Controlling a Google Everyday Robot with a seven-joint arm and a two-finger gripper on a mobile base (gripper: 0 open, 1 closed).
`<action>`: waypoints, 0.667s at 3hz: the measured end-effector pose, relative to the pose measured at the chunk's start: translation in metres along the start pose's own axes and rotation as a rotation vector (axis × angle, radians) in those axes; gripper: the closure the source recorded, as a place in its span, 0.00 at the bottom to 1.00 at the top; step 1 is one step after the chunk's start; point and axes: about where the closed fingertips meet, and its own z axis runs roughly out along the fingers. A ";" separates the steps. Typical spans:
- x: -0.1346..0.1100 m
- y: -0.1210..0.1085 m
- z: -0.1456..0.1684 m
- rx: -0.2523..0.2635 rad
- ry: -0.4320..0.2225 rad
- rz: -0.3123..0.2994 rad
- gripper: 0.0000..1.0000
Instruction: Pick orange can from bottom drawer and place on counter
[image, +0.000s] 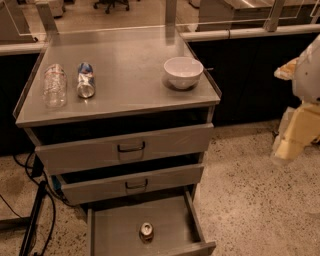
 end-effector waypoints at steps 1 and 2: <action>0.011 0.022 0.040 0.024 0.010 0.034 0.00; 0.018 0.045 0.095 -0.010 0.020 0.053 0.00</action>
Offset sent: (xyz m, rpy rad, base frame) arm -0.0199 0.0161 -0.1639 0.0125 0.0643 -0.0717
